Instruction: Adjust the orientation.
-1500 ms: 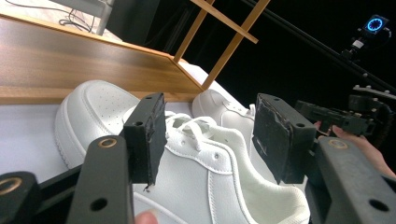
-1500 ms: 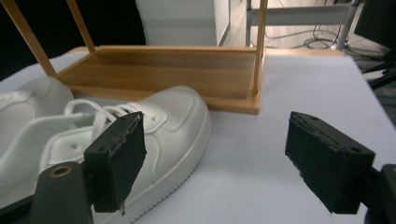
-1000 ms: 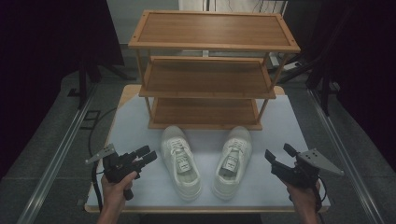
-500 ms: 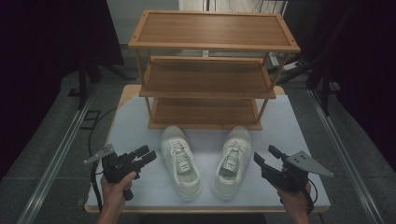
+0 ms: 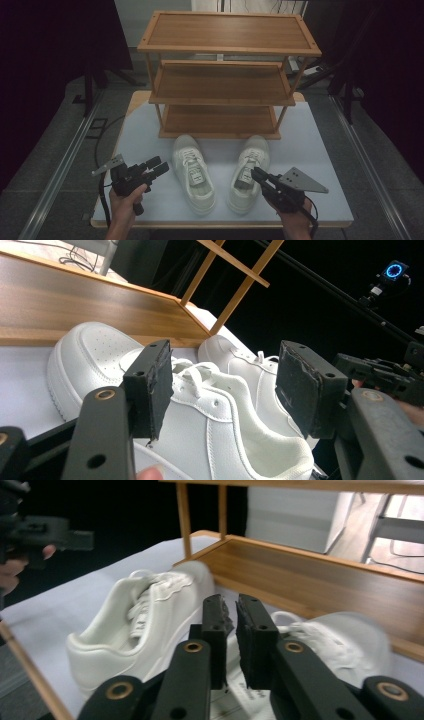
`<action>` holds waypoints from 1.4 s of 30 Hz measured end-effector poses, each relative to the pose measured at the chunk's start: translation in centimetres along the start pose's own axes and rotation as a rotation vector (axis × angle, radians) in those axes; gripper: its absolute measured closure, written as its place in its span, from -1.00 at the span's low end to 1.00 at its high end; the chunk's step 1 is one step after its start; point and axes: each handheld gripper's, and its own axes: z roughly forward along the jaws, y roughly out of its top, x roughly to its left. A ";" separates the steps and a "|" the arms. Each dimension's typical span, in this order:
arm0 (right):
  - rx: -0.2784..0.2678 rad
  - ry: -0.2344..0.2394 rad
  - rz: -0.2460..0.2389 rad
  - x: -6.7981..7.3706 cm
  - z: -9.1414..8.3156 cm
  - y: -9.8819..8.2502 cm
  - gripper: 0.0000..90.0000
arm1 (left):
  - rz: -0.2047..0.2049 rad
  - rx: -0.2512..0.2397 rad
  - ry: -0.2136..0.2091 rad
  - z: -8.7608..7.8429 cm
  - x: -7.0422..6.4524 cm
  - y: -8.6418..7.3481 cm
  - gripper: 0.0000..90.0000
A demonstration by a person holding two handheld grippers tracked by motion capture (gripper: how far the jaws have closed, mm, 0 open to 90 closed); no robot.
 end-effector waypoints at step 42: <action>0.213 0.258 -0.138 11.4 8.2 -3.4 0.96 | -0.018 0.018 0.005 -0.1 0.2 0.0 -0.13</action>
